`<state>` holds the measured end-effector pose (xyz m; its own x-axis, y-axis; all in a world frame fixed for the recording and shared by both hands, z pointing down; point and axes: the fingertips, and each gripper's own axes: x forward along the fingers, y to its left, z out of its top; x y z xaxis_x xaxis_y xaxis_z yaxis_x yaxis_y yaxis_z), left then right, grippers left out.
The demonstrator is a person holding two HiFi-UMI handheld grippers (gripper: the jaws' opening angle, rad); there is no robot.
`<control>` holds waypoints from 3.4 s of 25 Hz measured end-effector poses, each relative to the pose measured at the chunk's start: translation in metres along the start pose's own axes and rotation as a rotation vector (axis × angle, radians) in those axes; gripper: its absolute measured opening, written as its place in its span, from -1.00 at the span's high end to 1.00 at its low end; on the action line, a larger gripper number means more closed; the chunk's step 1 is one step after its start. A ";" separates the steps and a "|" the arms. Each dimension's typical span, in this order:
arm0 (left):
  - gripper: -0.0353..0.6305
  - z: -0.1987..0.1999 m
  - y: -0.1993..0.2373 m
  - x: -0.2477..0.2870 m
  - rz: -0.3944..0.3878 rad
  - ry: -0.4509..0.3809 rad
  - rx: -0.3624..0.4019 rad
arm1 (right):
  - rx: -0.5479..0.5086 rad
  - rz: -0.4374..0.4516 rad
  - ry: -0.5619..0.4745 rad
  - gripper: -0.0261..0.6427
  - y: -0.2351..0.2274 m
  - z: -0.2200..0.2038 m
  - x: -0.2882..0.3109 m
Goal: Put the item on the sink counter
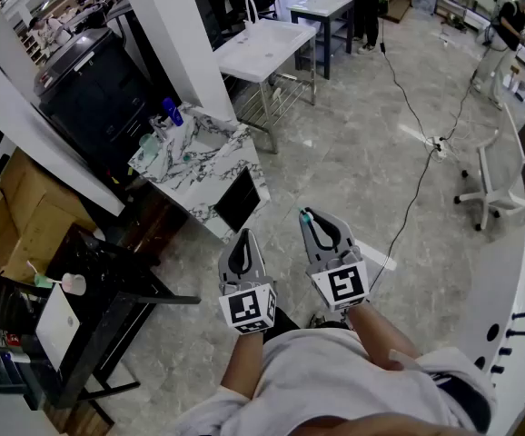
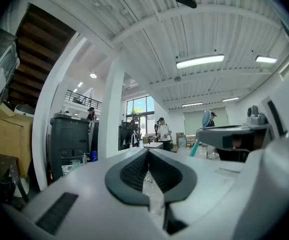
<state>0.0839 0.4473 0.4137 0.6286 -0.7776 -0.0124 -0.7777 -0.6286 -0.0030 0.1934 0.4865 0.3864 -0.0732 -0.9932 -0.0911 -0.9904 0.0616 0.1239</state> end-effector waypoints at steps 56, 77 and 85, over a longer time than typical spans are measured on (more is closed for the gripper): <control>0.86 -0.043 0.220 0.241 -0.137 0.107 -0.043 | 0.016 -0.055 0.081 0.85 0.006 -0.052 0.319; 0.86 -0.054 0.290 0.363 0.168 0.219 -0.025 | 0.163 0.233 0.096 0.85 -0.076 -0.095 0.508; 0.86 -0.064 0.341 0.342 0.361 0.258 -0.043 | 0.199 0.461 0.110 0.85 -0.007 -0.106 0.564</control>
<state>0.0337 -0.0339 0.4729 0.3022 -0.9213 0.2449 -0.9500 -0.3122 -0.0023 0.1716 -0.0851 0.4393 -0.5056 -0.8620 0.0347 -0.8619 0.5029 -0.0647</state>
